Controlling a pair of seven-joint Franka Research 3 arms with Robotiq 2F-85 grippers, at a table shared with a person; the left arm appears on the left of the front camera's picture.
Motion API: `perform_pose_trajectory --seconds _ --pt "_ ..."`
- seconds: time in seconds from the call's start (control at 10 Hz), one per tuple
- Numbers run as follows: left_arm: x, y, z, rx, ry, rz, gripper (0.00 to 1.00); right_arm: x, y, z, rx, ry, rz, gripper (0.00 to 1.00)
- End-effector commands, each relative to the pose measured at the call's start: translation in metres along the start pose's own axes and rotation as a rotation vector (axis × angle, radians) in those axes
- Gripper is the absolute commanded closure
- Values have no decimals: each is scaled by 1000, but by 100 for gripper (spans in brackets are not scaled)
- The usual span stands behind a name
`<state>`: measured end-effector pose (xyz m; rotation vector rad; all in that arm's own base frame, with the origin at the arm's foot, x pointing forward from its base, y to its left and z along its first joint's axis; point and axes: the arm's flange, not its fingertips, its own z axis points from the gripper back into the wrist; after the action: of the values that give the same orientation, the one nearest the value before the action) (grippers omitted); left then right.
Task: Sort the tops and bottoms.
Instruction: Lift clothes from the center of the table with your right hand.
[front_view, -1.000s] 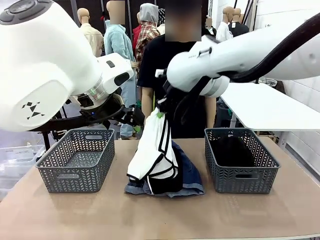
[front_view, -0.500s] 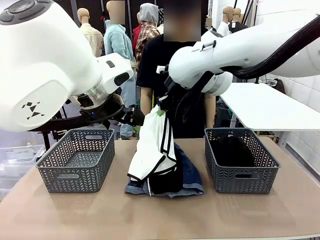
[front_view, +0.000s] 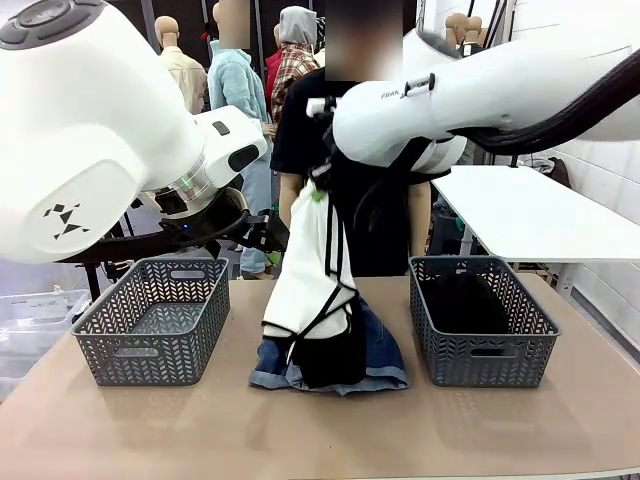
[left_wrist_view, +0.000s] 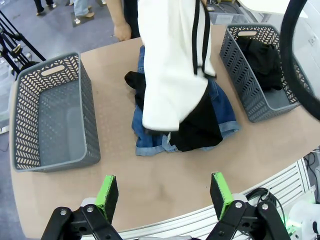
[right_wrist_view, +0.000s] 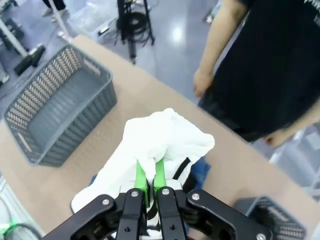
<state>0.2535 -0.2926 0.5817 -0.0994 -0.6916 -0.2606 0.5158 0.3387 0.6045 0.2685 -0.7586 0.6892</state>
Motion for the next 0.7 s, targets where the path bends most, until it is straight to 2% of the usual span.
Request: perform_pose_trajectory --seconds 0.0,0.3,0.4,0.5,0.6 --pt "-1 3 -1 -8 -3 1 4 41 16 20 -92 -32 75 100" --pt "-1 3 -1 -8 -3 1 4 86 36 60 -187 -37 163 100" --pt "-1 3 -1 -8 -3 1 4 91 34 64 -203 35 140 100" --pt "-1 3 -1 -8 -3 1 4 70 26 69 -155 -67 173 100" --pt "-1 3 -1 -8 -3 1 4 70 26 69 -155 -67 173 100"
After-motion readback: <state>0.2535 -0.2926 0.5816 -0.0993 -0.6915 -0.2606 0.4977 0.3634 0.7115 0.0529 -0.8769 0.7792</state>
